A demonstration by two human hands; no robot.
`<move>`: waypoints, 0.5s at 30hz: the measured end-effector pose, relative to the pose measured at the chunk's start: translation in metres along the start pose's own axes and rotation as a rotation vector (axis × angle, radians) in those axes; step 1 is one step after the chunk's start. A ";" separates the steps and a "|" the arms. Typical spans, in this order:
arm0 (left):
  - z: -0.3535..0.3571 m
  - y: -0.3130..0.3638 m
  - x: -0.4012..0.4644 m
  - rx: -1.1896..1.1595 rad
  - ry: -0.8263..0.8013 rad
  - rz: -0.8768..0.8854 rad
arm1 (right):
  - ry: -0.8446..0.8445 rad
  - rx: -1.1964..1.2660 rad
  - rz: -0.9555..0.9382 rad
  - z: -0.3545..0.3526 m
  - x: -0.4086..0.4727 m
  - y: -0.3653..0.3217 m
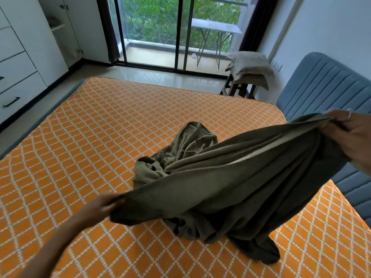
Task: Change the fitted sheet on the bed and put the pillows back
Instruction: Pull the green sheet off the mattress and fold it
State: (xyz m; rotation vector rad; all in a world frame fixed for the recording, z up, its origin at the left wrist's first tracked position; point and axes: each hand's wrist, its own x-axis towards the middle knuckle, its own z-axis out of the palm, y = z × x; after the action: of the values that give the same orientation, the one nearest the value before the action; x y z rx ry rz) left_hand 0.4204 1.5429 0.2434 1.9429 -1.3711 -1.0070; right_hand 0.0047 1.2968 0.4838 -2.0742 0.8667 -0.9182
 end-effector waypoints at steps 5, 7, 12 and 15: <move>-0.029 0.032 0.021 0.306 -0.080 0.032 | 0.009 -0.046 0.022 -0.014 -0.025 0.015; -0.013 0.043 0.050 0.531 -0.185 0.127 | 0.013 -0.054 0.017 -0.017 -0.034 0.019; 0.028 0.082 0.118 0.730 -0.274 0.393 | 0.006 -0.132 0.074 -0.034 -0.066 0.042; 0.037 0.097 0.142 0.415 -0.200 0.508 | 0.025 -0.109 0.169 -0.046 -0.090 0.054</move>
State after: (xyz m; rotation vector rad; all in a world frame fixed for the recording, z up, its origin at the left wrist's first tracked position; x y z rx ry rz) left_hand 0.3670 1.3764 0.2609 1.6415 -2.1879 -0.7190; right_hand -0.0949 1.3239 0.4344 -2.0472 1.1091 -0.8239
